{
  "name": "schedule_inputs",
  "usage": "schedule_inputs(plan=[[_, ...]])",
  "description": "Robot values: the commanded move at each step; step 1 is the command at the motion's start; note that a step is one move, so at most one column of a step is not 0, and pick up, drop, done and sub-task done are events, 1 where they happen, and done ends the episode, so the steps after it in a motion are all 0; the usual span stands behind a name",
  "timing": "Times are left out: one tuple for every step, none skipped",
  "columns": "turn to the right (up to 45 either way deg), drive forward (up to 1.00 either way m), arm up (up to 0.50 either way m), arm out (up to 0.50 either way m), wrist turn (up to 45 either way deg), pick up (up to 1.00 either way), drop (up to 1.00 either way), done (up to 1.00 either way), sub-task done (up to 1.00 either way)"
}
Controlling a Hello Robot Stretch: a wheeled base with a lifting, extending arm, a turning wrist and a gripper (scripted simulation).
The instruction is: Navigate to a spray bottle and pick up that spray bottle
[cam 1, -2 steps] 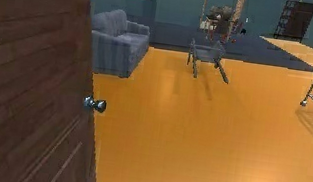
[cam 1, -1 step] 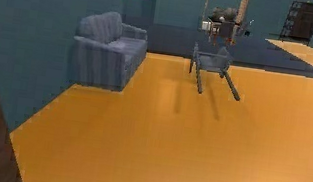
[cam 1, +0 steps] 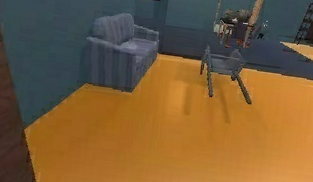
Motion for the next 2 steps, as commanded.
schedule_inputs(plan=[[0.0, 0.65, 0.00, 0.00, 0.0, 0.00, 0.00, 0.00, 0.00], [15.0, 0.00, 0.00, 0.00, 0.0, 0.00, 0.00, 0.00, 0.00]])
